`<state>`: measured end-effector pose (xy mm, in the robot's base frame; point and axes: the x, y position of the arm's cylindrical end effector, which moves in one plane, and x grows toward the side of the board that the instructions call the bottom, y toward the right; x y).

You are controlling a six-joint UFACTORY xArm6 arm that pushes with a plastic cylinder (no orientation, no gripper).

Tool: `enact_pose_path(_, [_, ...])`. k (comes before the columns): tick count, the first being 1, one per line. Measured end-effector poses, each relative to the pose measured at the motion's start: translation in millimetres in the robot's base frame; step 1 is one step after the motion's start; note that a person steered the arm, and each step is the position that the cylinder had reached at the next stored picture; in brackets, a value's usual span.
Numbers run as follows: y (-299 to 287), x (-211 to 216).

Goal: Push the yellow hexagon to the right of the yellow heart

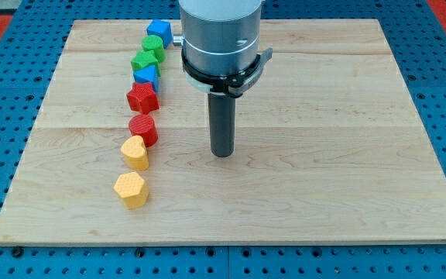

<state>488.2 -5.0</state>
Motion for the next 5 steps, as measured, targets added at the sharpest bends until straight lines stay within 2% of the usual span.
enact_pose_path(4, [25, 29])
enact_pose_path(5, [31, 81])
